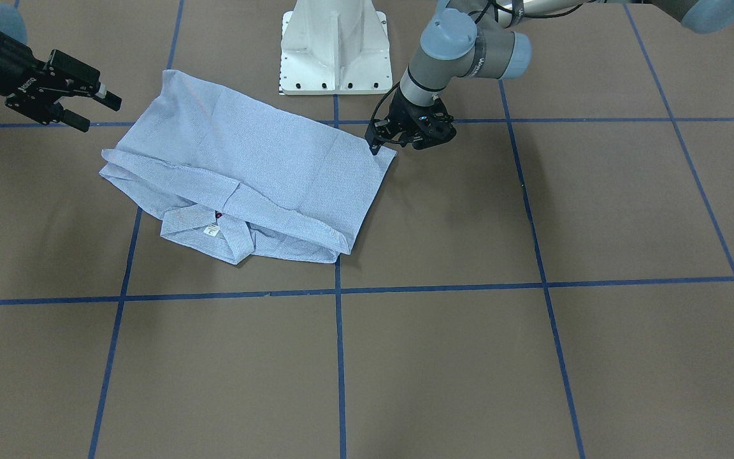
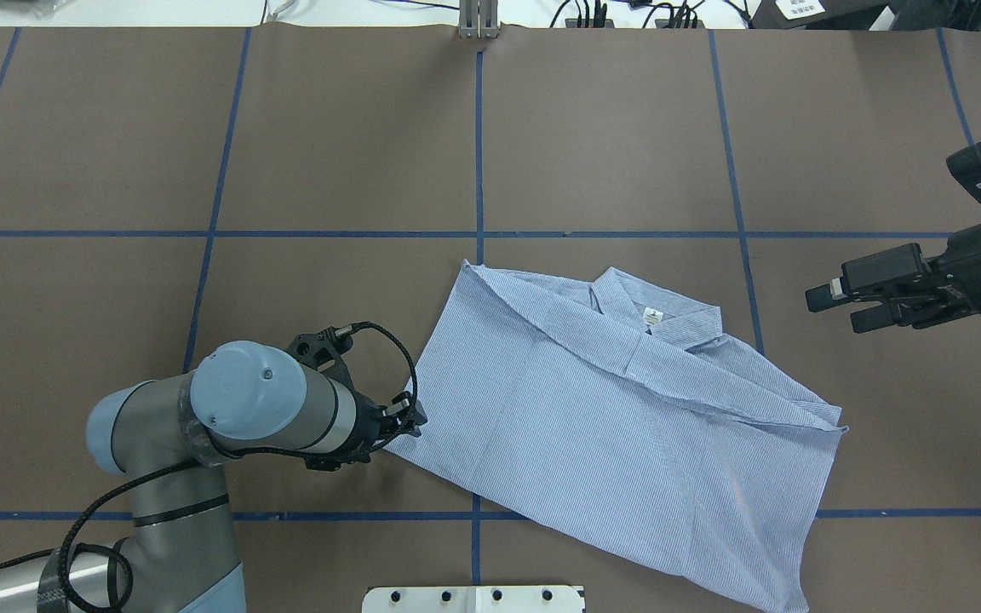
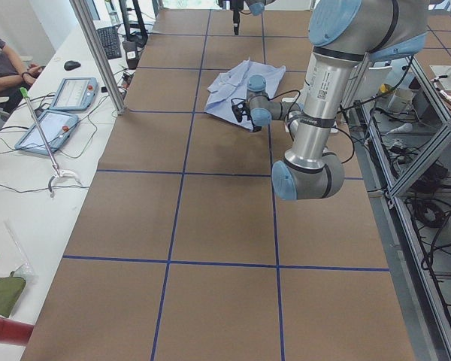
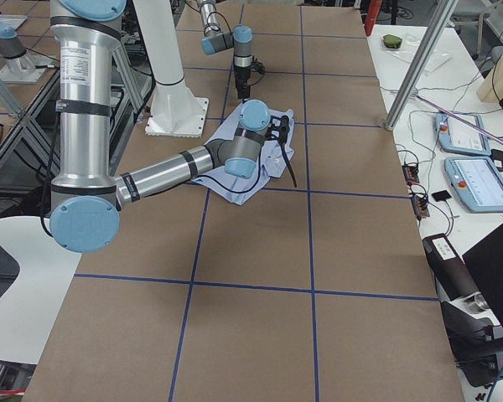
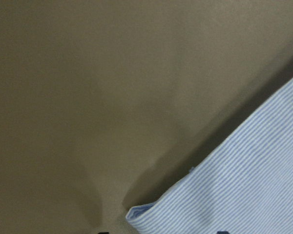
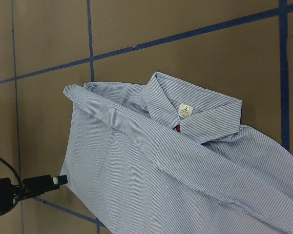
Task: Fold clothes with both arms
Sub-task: 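Grasp the shirt corner with the left gripper while the right gripper withdraws, then pull the shirt corner with the left gripper away from the robot, straightening it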
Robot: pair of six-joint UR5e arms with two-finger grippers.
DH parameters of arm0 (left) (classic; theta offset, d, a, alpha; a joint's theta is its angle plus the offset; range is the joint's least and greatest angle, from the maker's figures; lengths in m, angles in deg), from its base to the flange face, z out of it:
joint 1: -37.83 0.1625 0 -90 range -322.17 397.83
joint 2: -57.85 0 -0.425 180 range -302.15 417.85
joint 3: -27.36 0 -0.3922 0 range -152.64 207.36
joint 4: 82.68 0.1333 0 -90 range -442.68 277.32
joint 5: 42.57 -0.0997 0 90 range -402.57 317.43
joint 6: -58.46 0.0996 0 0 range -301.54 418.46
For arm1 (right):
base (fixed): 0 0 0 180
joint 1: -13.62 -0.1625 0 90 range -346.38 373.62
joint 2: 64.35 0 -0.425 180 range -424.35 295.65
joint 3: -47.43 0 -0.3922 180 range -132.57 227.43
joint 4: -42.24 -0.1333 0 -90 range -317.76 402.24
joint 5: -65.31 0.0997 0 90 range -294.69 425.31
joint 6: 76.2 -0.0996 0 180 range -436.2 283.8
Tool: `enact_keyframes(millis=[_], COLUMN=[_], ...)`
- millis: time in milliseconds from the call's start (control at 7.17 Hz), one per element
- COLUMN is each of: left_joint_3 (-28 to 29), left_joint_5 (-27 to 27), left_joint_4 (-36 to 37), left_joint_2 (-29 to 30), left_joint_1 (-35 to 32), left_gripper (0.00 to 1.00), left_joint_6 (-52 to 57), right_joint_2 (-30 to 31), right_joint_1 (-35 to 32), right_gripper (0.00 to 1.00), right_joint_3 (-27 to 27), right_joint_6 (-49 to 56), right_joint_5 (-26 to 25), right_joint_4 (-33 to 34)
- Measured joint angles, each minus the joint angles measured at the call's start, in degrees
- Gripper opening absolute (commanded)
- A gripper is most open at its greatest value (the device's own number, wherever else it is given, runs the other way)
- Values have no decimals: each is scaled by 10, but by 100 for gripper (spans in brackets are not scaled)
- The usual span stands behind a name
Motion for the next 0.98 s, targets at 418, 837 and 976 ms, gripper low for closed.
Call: enact_keyframes(millis=[418,837,976], left_joint_3=[5,6,3], left_joint_5=[-2,-2,-1], left_joint_4=[0,0,0], left_joint_2=[2,2,2], left_joint_1=[0,0,0], left_gripper=[38,0,0], left_joint_6=[-10,-12,-12], right_joint_2=[1,1,1], right_joint_1=[0,0,0], right_gripper=[100,100,100], right_joint_3=[-1,-2,-2], right_joint_6=[0,0,0], right_joint_5=[0,0,0], right_joint_4=[0,0,1])
